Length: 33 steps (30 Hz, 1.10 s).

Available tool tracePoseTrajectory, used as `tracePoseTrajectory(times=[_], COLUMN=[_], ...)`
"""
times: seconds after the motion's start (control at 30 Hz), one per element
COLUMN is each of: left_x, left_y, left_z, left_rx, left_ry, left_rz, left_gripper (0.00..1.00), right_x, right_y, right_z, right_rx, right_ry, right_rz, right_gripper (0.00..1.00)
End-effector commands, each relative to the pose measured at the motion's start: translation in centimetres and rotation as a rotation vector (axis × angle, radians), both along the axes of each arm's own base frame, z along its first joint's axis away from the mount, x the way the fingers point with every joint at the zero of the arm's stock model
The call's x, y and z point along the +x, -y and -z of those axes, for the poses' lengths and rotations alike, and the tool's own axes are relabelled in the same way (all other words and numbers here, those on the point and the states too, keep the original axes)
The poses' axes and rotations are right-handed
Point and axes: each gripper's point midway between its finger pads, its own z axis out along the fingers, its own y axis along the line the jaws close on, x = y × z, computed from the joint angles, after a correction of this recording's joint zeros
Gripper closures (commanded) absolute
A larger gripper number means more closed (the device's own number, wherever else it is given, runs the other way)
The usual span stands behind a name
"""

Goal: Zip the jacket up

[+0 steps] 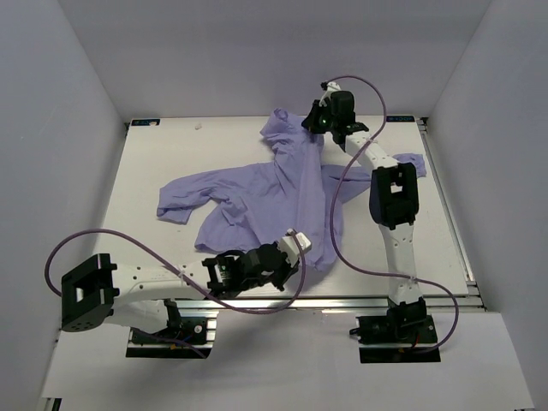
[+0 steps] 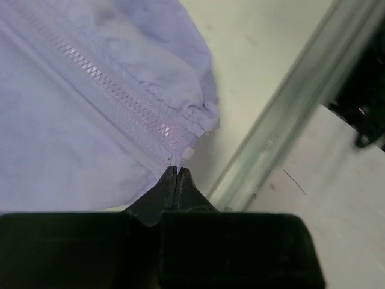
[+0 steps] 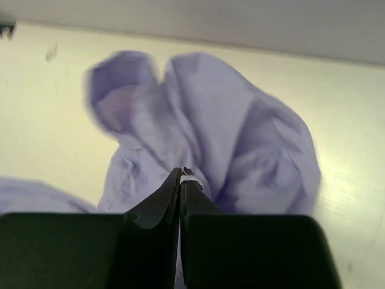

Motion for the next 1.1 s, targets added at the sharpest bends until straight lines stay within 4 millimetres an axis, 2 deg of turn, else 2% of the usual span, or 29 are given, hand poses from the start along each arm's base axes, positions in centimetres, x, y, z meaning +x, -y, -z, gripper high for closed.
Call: tracePoseTrajectory(times=[0.0, 0.03, 0.07, 0.1, 0.17, 0.2, 0.23, 0.27, 0.3, 0.33, 0.37, 0.43, 0.47, 0.53, 0.57, 0.6, 0.63, 0.67, 0.7, 0.73, 0.77, 0.8, 0.83, 0.87, 0.9, 0.93, 0.97, 1.0, 1.07], left_x=[-3.7, -4.0, -4.3, -4.4, -4.4, -3.9, -3.6, -3.4, -2.7, -2.5, -2.1, -1.1, -0.4, 0.8, 1.2, 1.9, 2.5, 3.0, 4.6, 5.3, 6.5, 9.5, 10.5, 11.7, 14.0, 14.5, 15.3, 16.3, 16.3], left_y=[0.7, 0.6, 0.6, 0.5, 0.1, 0.0, 0.0, 0.0, 0.0, -0.4, -0.4, -0.3, 0.5, 0.2, 0.2, 0.6, -0.2, -0.7, -1.5, -2.6, -3.8, -6.2, -8.4, -9.8, -12.6, -13.9, -15.3, -17.2, -19.7], left_z=[0.7, 0.8, 1.0, 1.2, 1.5, 1.4, 1.2, 1.0, 0.9, 1.2, 1.1, 0.8, 0.0, -0.3, -0.6, -1.6, -1.6, -1.8, -2.0, -1.8, -1.7, -1.7, -1.9, -2.2, -2.5, -2.9, -4.1, -4.8, -6.3], left_rx=[-0.035, -0.034, -0.035, -0.036, -0.017, -0.013, -0.023, -0.034, -0.04, -0.01, 0.004, 0.06, 0.055, 0.08, 0.082, 0.053, 0.071, 0.07, 0.053, 0.067, 0.069, 0.046, 0.064, 0.05, 0.026, 0.018, -0.015, -0.032, -0.044], left_ry=[-0.17, -0.191, -0.207, -0.23, -0.24, -0.228, -0.221, -0.221, -0.22, -0.227, -0.223, -0.205, -0.206, -0.19, -0.191, -0.206, -0.201, -0.215, -0.248, -0.273, -0.293, -0.326, -0.349, -0.379, -0.393, -0.402, -0.382, -0.363, -0.328], left_rz=[0.094, 0.096, 0.102, 0.085, 0.07, 0.044, 0.029, 0.01, -0.037, -0.064, -0.087, -0.139, -0.175, -0.254, -0.285, -0.336, -0.39, -0.437, -0.511, -0.559, -0.626, -0.768, -0.847, -0.898, -1.002, -1.035, -1.078, -1.143, -1.223], left_gripper=[1.0, 1.0, 1.0, 1.0, 1.0, 1.0, 1.0, 1.0, 1.0, 0.69, 0.45, 0.02, 0.02, 0.02, 0.02, 0.02, 0.02, 0.02, 0.02, 0.02, 0.02, 0.02, 0.02, 0.02, 0.02, 0.02, 0.02, 0.02, 0.02], right_x=[7.8, 8.7, 10.3, 10.6, 10.2, 9.8, 9.4, 8.4, 8.0, 7.4, 6.2, 4.7, 3.0, 1.2, -1.4, -2.9, -4.6, -7.0, -9.0, -11.0, -13.1, -15.2, -17.8, -19.2, -20.5, -22.5, -24.0, -25.0, -27.4], right_y=[4.0, 4.4, 4.9, 5.1, 5.1, 4.9, 4.2, 4.3, 3.9, 3.2, 2.9, 2.4, 3.2, 5.2, 6.8, 7.7, 8.3, 9.9, 10.7, 12.0, 13.6, 14.6, 16.2, 17.0, 18.0, 18.7, 19.0, 19.1, 19.6], right_z=[-13.5, -14.4, -13.0, -14.5, -17.1, -17.4, -14.8, -16.8, -16.4, -15.6, -17.4, -16.1, -15.3, -14.7, -14.1, -13.5, -13.3, -15.6, -12.2, -9.9, -10.4, -7.6, -7.1, -6.3, -5.5, -3.2, -3.9, -3.6, -3.5], right_rx=[0.179, 0.198, 0.208, 0.213, 0.262, 0.27, 0.25, 0.262, 0.243, 0.228, 0.22, 0.155, 0.121, 0.105, 0.093, 0.094, 0.104, 0.146, 0.128, 0.1, 0.103, 0.058, 0.005, -0.029, -0.081, -0.124, -0.126, -0.139, -0.139], right_ry=[0.502, 0.547, 0.58, 0.65, 0.723, 0.725, 0.672, 0.696, 0.679, 0.636, 0.63, 0.53, 0.431, 0.342, 0.287, 0.252, 0.223, 0.22, 0.128, 0.006, -0.047, -0.133, -0.185, -0.208, -0.216, -0.261, -0.241, -0.247, -0.255], right_rz=[0.244, 0.274, 0.327, 0.326, 0.323, 0.307, 0.268, 0.25, 0.22, 0.17, 0.133, 0.082, 0.103, 0.191, 0.215, 0.222, 0.221, 0.245, 0.251, 0.299, 0.35, 0.371, 0.43, 0.453, 0.468, 0.482, 0.482, 0.475, 0.487], right_gripper=[1.0, 1.0, 1.0, 1.0, 1.0, 1.0, 1.0, 0.93, 0.78, 0.38, 0.11, 0.11, 0.11, 0.11, 0.11, 0.11, 0.11, 0.11, 0.11, 0.11, 0.11, 0.11, 0.11, 0.11, 0.11, 0.11, 0.11, 0.11, 0.11])
